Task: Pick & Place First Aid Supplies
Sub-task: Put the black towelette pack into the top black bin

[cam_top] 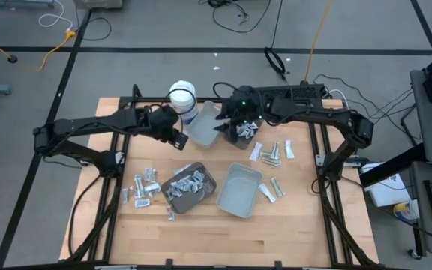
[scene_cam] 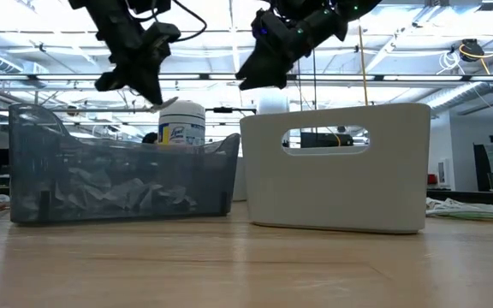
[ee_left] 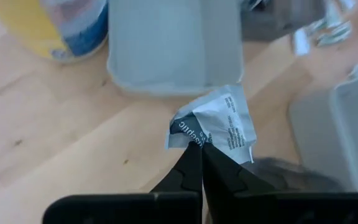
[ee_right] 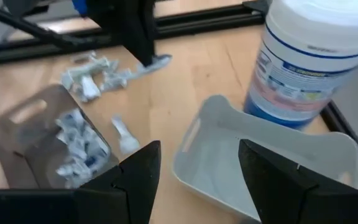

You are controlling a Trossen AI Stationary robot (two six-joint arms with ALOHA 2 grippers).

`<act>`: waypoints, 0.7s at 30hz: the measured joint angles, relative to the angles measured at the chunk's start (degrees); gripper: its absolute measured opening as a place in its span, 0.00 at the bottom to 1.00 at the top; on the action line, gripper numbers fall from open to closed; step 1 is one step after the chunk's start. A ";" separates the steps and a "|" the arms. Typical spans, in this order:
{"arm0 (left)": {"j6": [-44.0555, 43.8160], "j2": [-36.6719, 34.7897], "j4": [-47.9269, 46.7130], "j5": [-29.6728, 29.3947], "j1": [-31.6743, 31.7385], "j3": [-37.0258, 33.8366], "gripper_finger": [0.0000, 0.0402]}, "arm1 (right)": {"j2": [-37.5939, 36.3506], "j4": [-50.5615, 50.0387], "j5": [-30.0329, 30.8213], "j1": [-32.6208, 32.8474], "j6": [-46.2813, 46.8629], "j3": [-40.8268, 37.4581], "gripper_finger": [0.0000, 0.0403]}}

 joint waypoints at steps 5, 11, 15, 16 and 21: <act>-0.04 0.06 6.03 -0.74 -0.77 0.00 0.00 | 0.00 1.11 0.21 0.98 3.09 0.00 0.52; -0.98 0.05 11.29 -5.68 -1.98 0.02 0.00 | 0.00 1.65 0.19 2.24 10.14 0.00 0.52; -0.29 0.38 12.73 -7.13 -2.41 0.68 0.00 | 0.02 4.58 0.21 2.82 15.48 -0.02 0.52; -0.22 0.82 13.92 -7.57 -2.73 0.76 0.00 | 0.02 5.42 0.23 2.88 16.47 -0.02 0.52; 0.67 2.08 18.19 -8.60 -3.90 0.88 0.00 | 0.02 7.90 0.27 3.15 20.71 -0.02 0.52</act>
